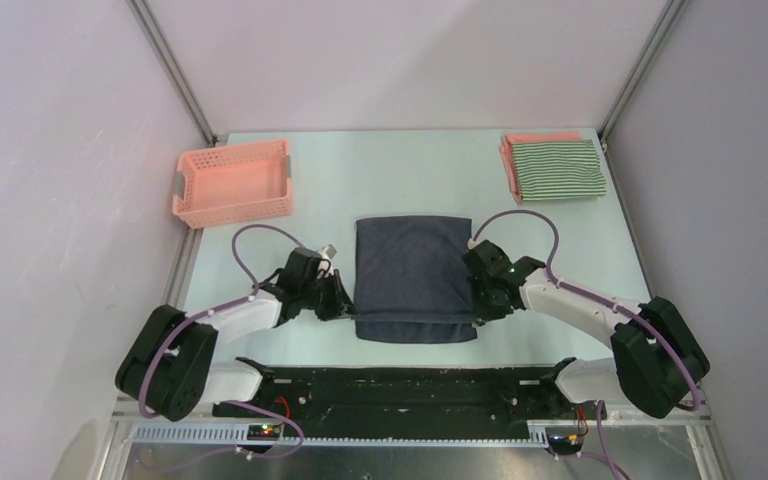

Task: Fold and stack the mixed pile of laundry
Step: Fold the skirt at the center of the board.

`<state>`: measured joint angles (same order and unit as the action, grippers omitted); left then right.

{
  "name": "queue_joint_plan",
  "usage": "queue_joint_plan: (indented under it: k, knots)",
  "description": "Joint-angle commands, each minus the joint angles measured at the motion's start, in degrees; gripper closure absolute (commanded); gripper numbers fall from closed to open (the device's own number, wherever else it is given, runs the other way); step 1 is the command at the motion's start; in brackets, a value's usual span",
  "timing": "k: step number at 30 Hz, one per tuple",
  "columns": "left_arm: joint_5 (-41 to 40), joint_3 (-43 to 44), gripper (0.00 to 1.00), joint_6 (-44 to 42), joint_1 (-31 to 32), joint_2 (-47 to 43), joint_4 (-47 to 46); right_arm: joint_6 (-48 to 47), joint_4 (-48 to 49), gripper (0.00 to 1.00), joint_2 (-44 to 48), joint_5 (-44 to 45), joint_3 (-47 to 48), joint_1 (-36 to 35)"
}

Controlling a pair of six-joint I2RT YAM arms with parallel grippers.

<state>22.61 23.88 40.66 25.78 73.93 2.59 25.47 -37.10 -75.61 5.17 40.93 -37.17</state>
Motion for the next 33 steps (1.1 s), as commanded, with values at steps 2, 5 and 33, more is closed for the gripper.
queue_joint_plan:
  k: [2, 5, 33]
  knots:
    - [-1.82, 3.41, 1.0, 0.74, 0.28, -8.78, 5.3, 1.11, -6.08, 1.0, 6.32, 3.21, 4.19, -0.35]
    - [-1.89, 4.61, 1.0, 1.89, 0.41, -13.22, 8.48, 1.98, -9.4, 1.0, 10.9, 3.82, 5.78, -0.24]
    - [-2.58, 0.39, 0.62, -1.37, 4.01, -16.48, 11.85, 10.37, -11.38, 0.76, 11.83, 0.55, 2.58, -4.28]
